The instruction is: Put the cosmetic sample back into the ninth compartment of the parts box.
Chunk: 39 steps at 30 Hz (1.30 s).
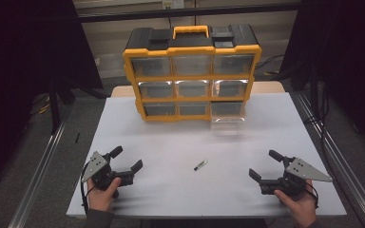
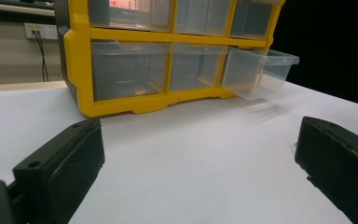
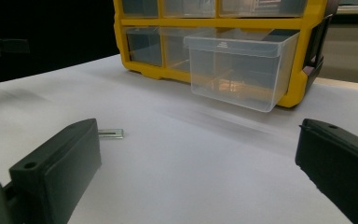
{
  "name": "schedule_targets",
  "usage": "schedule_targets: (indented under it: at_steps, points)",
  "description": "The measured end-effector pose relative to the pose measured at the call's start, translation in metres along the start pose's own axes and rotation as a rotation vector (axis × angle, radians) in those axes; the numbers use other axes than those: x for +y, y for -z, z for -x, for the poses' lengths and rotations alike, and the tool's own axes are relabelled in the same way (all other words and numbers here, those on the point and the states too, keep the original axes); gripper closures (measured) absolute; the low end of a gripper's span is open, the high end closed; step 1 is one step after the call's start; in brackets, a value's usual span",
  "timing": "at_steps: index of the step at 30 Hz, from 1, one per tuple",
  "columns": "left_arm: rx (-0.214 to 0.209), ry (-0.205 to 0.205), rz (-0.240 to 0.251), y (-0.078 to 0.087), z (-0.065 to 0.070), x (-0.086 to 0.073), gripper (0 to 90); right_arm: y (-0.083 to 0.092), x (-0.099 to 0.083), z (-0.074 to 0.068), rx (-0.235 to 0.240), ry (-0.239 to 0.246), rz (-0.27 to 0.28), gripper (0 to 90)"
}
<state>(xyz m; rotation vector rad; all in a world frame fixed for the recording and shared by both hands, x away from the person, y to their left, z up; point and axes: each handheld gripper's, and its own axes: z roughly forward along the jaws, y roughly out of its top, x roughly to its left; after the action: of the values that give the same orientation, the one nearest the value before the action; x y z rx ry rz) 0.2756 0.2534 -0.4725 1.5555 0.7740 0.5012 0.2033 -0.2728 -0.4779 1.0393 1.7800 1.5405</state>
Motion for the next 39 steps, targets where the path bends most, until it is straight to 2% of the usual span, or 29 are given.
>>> schedule_targets:
  at_steps: [1, 2, 3, 5, 8, 13, 16, 20, 23, 27, 31, 32, 35, 36, 37, 39]
  points:
    - [0.008, -0.017, -0.016, 0.001, -0.001, 0.000, 1.6, -0.001, 0.000, 0.000, -0.002, 0.001, 0.002, 0.0]
    - [0.008, -0.017, -0.016, 0.001, -0.001, 0.000, 1.6, -0.001, 0.000, 0.000, -0.002, 0.001, 0.002, 0.0]
    - [0.018, 0.004, -0.002, -0.001, 0.001, 0.000, 1.6, -0.002, 0.000, 0.000, 0.001, -0.001, 0.000, 0.0]
    - [0.018, 0.018, 0.007, -0.002, 0.002, -0.001, 1.5, -0.002, 0.000, 0.000, 0.004, -0.001, 0.001, 0.0]
    - [0.016, 0.005, -0.005, -0.001, 0.001, -0.001, 1.5, -0.003, 0.001, -0.001, 0.010, -0.004, -0.003, 0.0]
    - [0.010, 0.016, 0.007, -0.001, 0.002, -0.001, 1.5, -0.007, 0.004, -0.002, 0.028, 0.001, -0.004, 0.0]
    - [0.016, 0.008, -0.004, -0.001, 0.001, -0.001, 1.6, -0.010, 0.005, -0.003, 0.034, -0.004, -0.004, 0.0]
    - [0.011, 0.006, -0.007, -0.002, 0.001, -0.001, 1.6, -0.018, 0.009, -0.004, 0.053, -0.005, -0.017, 0.0]
    - [0.007, 0.001, -0.010, -0.002, 0.001, -0.001, 1.6, -0.024, 0.012, -0.008, 0.065, 0.007, -0.047, 0.0]
    - [0.009, -0.003, -0.013, -0.002, 0.000, -0.001, 1.6, -0.027, 0.013, -0.011, 0.075, 0.019, -0.060, 0.0]
    - [0.011, -0.009, -0.014, -0.002, 0.000, -0.001, 1.6, -0.030, 0.014, -0.013, 0.083, -0.001, -0.067, 0.0]
    - [-0.001, -0.014, -0.019, -0.002, 0.001, -0.001, 1.6, -0.032, 0.015, -0.013, 0.086, -0.011, -0.068, 0.0]
    - [0.010, 0.023, 0.003, -0.004, 0.003, -0.001, 1.6, -0.037, 0.017, -0.016, 0.078, -0.010, -0.088, 0.0]
    - [0.008, 0.002, -0.013, -0.003, 0.002, -0.001, 1.6, -0.039, 0.018, -0.018, 0.079, -0.015, -0.089, 0.0]
    - [0.009, 0.010, -0.006, -0.003, 0.002, -0.001, 1.6, -0.041, 0.018, -0.019, 0.089, -0.013, -0.088, 0.0]
    - [0.007, -0.004, -0.016, -0.003, 0.001, -0.001, 1.6, -0.045, 0.019, -0.022, 0.089, -0.017, -0.089, 0.0]
